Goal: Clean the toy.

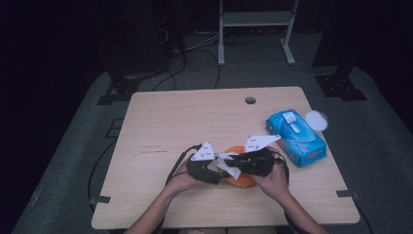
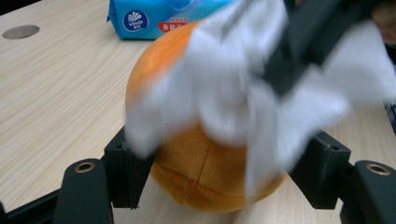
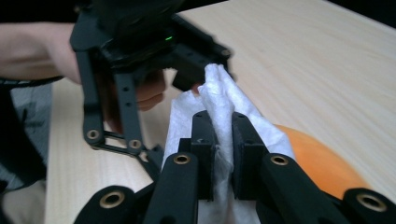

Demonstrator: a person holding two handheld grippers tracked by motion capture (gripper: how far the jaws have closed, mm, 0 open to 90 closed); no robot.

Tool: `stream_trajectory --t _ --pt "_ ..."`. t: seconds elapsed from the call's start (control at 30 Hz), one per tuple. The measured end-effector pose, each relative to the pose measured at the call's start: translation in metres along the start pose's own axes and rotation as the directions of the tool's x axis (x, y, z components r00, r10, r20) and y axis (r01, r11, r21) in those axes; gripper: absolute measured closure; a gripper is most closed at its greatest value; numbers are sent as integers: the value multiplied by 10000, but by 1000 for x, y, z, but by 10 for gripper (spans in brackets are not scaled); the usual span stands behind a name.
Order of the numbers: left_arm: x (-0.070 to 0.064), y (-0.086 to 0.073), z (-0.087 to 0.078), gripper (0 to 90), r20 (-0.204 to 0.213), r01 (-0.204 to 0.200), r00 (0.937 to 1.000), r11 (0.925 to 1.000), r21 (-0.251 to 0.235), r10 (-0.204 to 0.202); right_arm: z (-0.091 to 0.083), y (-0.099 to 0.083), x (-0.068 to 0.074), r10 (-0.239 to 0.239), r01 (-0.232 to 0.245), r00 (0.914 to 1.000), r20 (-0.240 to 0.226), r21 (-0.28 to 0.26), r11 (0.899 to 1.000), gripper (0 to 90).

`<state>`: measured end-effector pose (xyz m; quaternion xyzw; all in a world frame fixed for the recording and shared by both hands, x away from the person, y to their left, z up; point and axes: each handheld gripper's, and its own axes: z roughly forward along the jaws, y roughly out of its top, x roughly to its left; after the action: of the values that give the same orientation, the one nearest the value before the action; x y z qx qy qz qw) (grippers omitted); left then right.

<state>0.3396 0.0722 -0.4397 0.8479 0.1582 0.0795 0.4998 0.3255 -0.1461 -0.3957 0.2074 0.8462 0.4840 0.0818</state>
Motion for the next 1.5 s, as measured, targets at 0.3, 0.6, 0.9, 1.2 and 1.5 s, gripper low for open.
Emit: stream_trajectory --t 0.3,0.6,0.9,1.2,1.5 --pt "8 -9 -1 296 115 148 9998 9996 234 -150 -23 -17 -24 838 -822 9948 573 -297 9962 805" --pt "3 7 -9 168 285 107 9995 9994 -340 -98 -14 -24 -20 902 -895 9958 167 -387 9952 803" --pt "8 -6 -5 223 266 251 9993 9995 211 -257 -11 -23 -17 832 -819 9960 322 -394 9959 800" --pt "11 -11 -6 233 408 267 9988 9991 323 -280 -23 -39 -32 1575 -1553 9865 441 -489 9867 799" --pt "10 3 -8 148 374 649 9972 9976 -225 -640 -18 -34 -20 1261 -1246 9913 377 -402 9914 796"
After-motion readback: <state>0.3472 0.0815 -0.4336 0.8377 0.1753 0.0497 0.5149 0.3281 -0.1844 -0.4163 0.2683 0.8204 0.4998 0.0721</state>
